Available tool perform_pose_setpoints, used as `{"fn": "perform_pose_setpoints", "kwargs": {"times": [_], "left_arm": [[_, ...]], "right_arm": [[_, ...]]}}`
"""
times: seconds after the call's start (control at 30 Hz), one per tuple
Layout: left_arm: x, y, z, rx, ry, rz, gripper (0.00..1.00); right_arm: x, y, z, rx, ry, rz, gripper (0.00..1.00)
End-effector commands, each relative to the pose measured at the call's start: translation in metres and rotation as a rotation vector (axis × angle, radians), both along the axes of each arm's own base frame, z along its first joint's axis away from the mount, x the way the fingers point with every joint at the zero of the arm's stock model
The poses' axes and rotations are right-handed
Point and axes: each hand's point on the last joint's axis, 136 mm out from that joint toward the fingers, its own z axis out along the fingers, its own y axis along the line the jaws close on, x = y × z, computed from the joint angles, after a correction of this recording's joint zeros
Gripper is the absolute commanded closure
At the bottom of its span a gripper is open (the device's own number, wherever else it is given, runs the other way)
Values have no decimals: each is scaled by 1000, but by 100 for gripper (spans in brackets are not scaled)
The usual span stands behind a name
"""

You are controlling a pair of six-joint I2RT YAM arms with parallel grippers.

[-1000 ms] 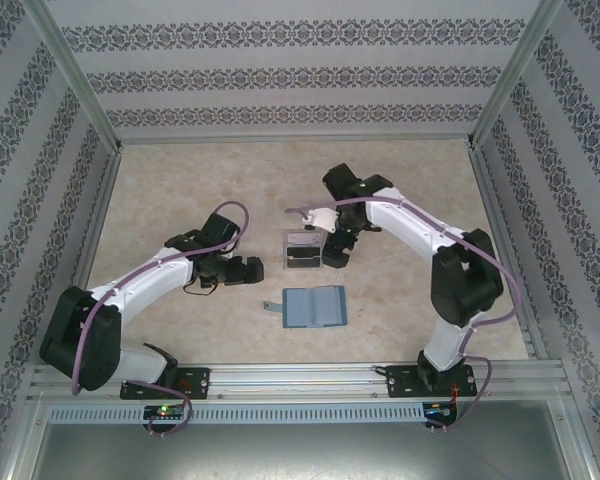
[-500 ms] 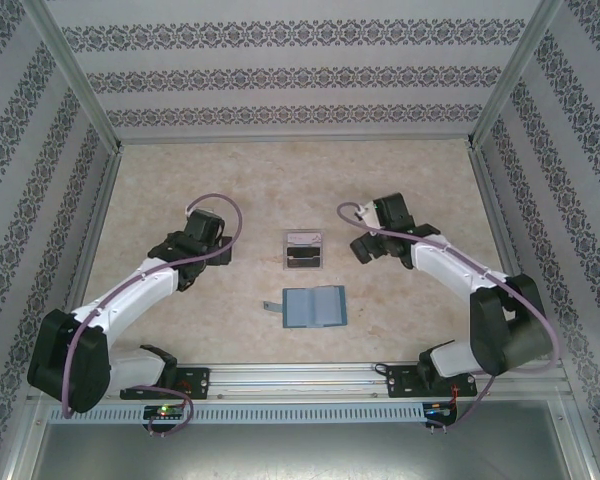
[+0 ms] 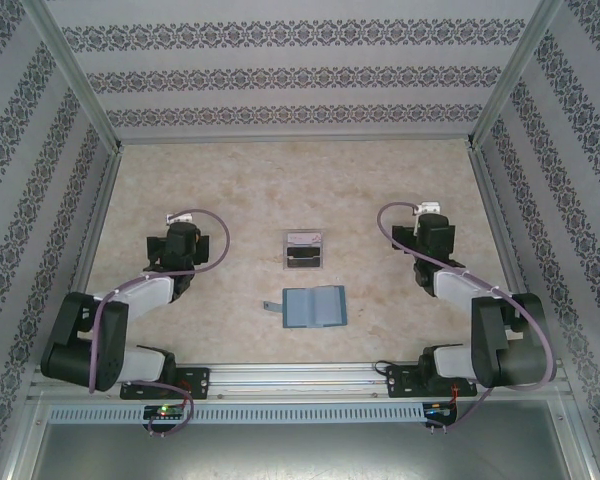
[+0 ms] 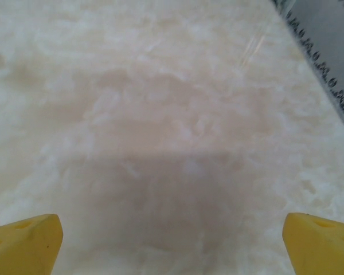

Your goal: Take the credit cards out of the card holder

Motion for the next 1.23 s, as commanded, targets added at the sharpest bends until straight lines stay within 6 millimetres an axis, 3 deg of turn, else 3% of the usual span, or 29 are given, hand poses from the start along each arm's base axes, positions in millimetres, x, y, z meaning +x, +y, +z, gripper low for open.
{"fn": "perform_pose_setpoints", "kwargs": {"times": [0.0, 0.13, 0.2, 0.3, 0.4, 0.73, 1.07, 1.17, 1.2], "left_arm": [[30, -3, 38, -30, -232, -52, 0], [37, -2, 41, -83, -334, -86, 0], [40, 1, 27, -98, -328, -80, 0], [44, -10, 16, -105, -322, -153, 0], [45, -11, 13, -119, -291, -156, 0], [43, -14, 15, -123, -316, -188, 0], [46, -17, 14, -127, -303, -209, 0], [46, -17, 14, -127, -303, -209, 0], [46, -17, 15, -127, -304, -209, 0]], "right_arm": [[18, -1, 29, 58, -179, -19, 2], [24, -2, 20, 91, -216, -23, 2], [28, -1, 19, 91, -226, -14, 2], [25, 3, 15, 98, -228, 13, 2], [26, 8, 10, 97, -266, 39, 2], [25, 8, 11, 89, -250, 43, 2], [26, 24, 11, 74, -243, 125, 2], [23, 20, 17, 69, -279, 97, 2], [13, 16, 13, 65, -293, 76, 2]]}}
